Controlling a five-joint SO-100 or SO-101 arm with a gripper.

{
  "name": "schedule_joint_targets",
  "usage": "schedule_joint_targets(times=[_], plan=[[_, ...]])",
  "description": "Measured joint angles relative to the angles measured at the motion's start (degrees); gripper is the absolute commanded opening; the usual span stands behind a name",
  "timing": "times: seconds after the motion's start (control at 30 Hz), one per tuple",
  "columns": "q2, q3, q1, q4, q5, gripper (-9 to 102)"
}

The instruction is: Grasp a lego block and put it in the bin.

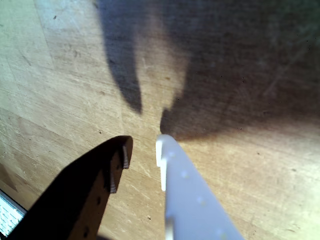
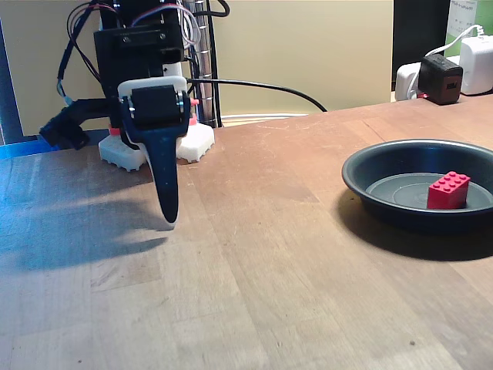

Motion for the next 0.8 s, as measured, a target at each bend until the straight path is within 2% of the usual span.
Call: schedule_joint_targets(times=[0.13,0.8], plan=[[0.0,0.0,-1.0,0.0,-3.1,0],[0.0,0.1,-0.9,0.0,-3.7,0]])
